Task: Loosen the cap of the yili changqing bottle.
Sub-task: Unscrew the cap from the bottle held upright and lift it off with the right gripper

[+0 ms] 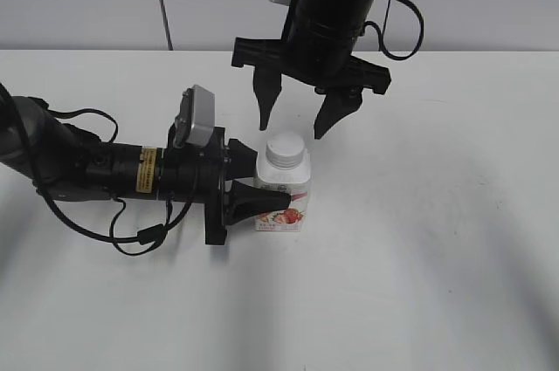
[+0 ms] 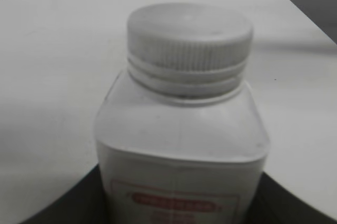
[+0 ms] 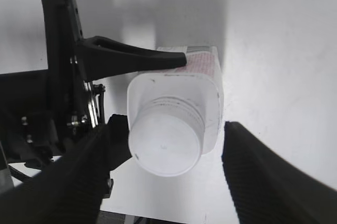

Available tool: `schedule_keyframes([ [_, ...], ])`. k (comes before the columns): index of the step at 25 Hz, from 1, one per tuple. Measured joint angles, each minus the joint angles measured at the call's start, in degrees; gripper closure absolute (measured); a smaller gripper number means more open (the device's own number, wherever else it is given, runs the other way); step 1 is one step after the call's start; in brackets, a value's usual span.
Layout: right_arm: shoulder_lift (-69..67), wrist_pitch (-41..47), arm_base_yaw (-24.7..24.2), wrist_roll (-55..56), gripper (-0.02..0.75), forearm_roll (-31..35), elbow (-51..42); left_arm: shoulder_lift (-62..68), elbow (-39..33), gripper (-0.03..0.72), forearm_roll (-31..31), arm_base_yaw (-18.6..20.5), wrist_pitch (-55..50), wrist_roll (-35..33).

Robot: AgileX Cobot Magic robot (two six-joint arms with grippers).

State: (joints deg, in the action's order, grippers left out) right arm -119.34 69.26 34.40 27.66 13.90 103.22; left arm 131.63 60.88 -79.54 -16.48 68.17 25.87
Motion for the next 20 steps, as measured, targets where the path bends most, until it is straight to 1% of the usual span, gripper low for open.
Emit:
schedule_keyframes([
  [4, -0.2, 0.0, 0.1, 0.0, 0.216, -0.1, 0.0, 0.0, 0.0, 0.330, 0.0, 0.0, 0.0, 0.0],
  [11, -2.2, 0.2, 0.6, -0.9, 0.216, 1.6, 0.0, 0.0, 0.0, 0.330, 0.0, 0.0, 0.0, 0.0],
  [13, -2.2, 0.3, 0.6, -1.0, 0.226, 1.5, 0.2, 0.0, 0.0, 0.331, 0.0, 0.0, 0.0, 0.0],
  [16, -2.5, 0.3, 0.6, -1.0, 0.261, 1.3, 0.3, 0.0, 0.0, 0.332, 0.0, 0.0, 0.0, 0.0],
  [20, -3.0, 0.4, 0.6, -1.0, 0.281, 1.3, 0.3, 0.0, 0.0, 0.333, 0.0, 0.0, 0.0, 0.0],
])
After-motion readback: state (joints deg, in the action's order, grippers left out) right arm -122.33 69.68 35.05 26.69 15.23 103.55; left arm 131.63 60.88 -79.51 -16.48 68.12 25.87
